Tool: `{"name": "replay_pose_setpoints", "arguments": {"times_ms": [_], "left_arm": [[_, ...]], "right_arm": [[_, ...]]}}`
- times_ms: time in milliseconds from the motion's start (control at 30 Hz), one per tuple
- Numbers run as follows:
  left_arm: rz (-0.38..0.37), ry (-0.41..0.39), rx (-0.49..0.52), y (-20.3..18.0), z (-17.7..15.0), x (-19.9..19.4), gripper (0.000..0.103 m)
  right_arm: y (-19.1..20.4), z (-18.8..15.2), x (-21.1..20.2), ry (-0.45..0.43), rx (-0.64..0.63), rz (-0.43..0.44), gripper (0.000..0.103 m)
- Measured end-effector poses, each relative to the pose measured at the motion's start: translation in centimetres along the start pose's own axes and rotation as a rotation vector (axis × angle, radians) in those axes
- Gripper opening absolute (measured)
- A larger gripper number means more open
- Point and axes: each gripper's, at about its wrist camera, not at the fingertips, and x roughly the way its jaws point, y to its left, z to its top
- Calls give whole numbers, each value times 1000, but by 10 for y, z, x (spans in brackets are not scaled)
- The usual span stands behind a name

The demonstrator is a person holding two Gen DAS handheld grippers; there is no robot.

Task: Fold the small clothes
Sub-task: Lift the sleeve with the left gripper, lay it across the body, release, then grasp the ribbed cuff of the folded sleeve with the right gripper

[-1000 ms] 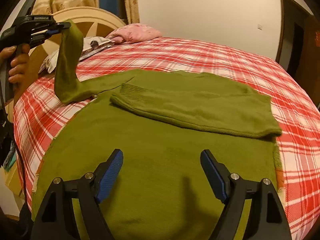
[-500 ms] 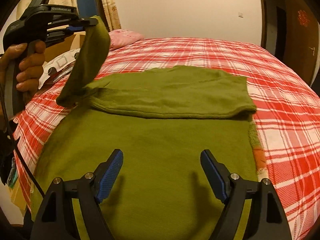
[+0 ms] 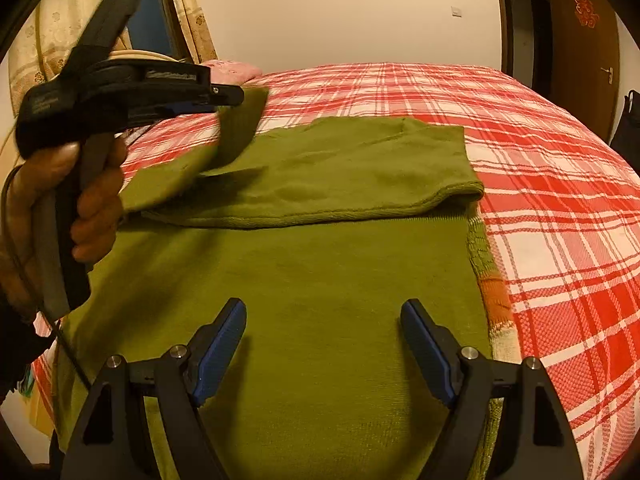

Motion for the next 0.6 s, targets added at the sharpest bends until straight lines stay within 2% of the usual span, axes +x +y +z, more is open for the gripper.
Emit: {"name": "replay_pose_setpoints", "arguments": {"times_ms": [33, 100, 133, 200, 300, 400, 500, 600], "left_arm": [[11, -20, 18, 2, -2, -8, 78], [52, -64, 63, 10, -11, -28, 86], [86, -67, 89, 17, -16, -36, 93], [157, -73, 112, 37, -33, -51, 98], [254, -43, 133, 64, -57, -60, 98], [350, 15, 111, 95, -80, -57, 98], [366, 80, 18, 125, -97, -47, 98], [381, 118, -26, 138, -109, -37, 98]], "right_arm": [[-2, 0, 1, 4, 6, -1, 80], [-5, 1, 0, 4, 17, 2, 80], [-7, 2, -2, 5, 26, 4, 80], [-11, 8, -4, 10, 36, 17, 80], [-15, 26, -7, 0, 66, 62, 80], [-17, 51, 2, 14, 120, 126, 80], [-10, 78, 20, 25, 136, 158, 80], [-4, 95, 51, 96, 182, 205, 79]]}}
